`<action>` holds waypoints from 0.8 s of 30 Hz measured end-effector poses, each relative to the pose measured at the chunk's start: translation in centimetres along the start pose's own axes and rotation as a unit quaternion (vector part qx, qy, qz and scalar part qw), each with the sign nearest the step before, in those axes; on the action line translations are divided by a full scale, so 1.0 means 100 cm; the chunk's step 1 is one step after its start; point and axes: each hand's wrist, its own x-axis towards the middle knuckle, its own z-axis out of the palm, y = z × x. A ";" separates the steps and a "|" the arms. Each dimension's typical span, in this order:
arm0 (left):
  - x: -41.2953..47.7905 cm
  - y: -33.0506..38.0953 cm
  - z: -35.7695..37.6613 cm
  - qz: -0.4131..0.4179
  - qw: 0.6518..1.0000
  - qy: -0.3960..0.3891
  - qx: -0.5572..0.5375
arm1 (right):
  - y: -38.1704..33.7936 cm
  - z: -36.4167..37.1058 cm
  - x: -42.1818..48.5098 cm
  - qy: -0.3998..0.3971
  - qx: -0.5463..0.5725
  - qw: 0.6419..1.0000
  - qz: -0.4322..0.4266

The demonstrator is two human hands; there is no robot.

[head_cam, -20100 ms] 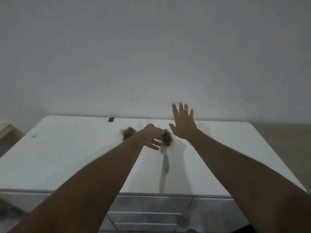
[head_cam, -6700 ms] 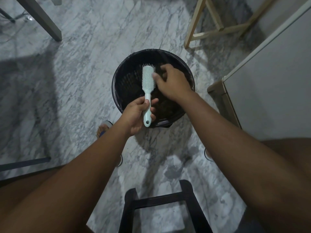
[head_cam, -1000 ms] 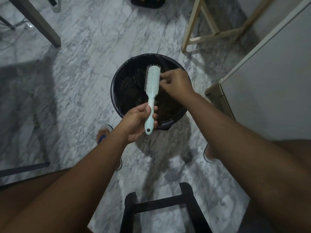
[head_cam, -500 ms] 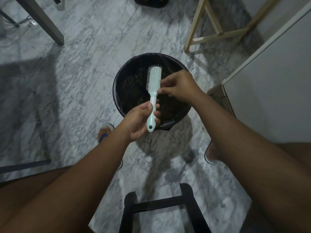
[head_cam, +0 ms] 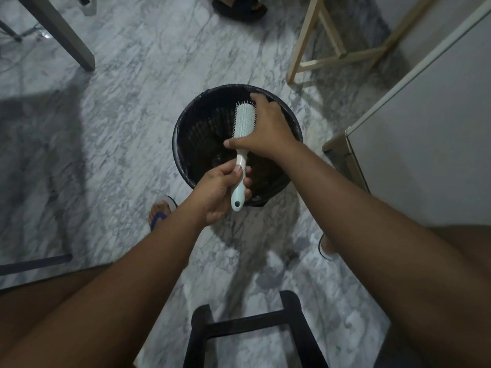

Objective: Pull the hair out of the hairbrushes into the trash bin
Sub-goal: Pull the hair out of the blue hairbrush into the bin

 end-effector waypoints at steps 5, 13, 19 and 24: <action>0.001 0.007 0.002 0.005 0.999 0.000 0.035 | -0.006 -0.007 0.011 0.026 -0.022 0.999 0.024; -0.004 0.005 -0.003 -0.025 1.000 0.005 -0.005 | 0.003 -0.003 0.013 0.094 0.078 0.990 0.068; -0.011 0.000 -0.009 -0.041 0.995 -0.040 -0.086 | 0.005 -0.011 0.011 0.082 0.210 0.970 0.091; -0.011 0.005 -0.016 -0.050 0.994 -0.059 -0.071 | 0.006 -0.020 0.002 -0.018 0.348 0.935 0.064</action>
